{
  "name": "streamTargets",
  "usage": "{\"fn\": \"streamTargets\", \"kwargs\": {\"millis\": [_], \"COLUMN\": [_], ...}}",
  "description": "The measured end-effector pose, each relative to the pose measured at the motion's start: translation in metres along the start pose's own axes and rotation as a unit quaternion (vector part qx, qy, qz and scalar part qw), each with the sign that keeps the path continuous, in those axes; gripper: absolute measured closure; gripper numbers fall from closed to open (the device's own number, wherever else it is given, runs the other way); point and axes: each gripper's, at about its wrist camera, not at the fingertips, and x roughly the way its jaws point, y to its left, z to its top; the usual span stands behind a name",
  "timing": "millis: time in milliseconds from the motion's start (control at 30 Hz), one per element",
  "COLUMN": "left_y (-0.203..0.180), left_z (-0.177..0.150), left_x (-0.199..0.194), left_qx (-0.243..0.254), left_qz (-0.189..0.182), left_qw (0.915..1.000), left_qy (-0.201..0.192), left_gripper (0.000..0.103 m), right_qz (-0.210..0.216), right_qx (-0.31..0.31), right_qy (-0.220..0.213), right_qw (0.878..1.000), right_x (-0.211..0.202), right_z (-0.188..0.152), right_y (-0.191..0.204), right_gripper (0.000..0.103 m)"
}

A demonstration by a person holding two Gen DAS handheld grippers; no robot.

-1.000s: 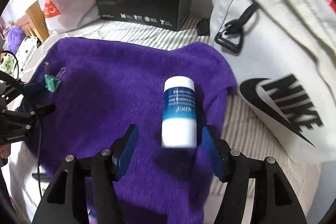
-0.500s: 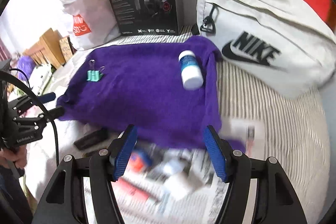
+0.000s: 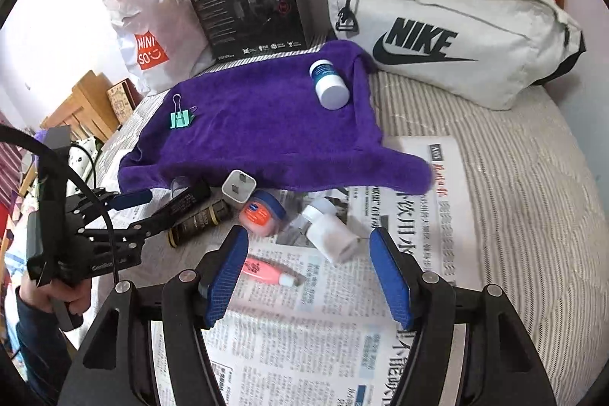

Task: Organize rigid objects
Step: 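Grasp the black rectangular case with the left tool while the right tool grasps the small white cylinder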

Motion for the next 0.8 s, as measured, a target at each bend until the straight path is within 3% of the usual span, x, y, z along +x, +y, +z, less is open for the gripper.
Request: {"fn": "streamTargets", "kwargs": {"millis": [300,367,467,800], "left_y": [-0.01,-0.012,-0.019,-0.026], "left_z": [0.008,0.009,0.009,0.008], "left_x": [0.01,0.01,0.01,0.008], "left_qx": [0.044,0.044,0.06,0.066], "left_qz": [-0.005,-0.02,-0.026,-0.029], "left_qw": [0.9989,0.9987,0.9978,0.9971], "left_qy": [0.013,0.014,0.016,0.022], "left_gripper": [0.063,0.077,0.087,0.087], "right_qz": [0.002,0.003,0.003,0.001], "right_qx": [-0.002,-0.003,-0.006,-0.004], "right_qy": [0.009,0.013,0.019,0.038], "right_qw": [1.0,1.0,1.0,0.999], "right_x": [0.006,0.009,0.013,0.026], "right_z": [-0.008,-0.009,-0.01,-0.014], "right_y": [-0.004,-0.003,-0.002,-0.005], "right_gripper": [0.037,0.037,0.037,0.037]}}
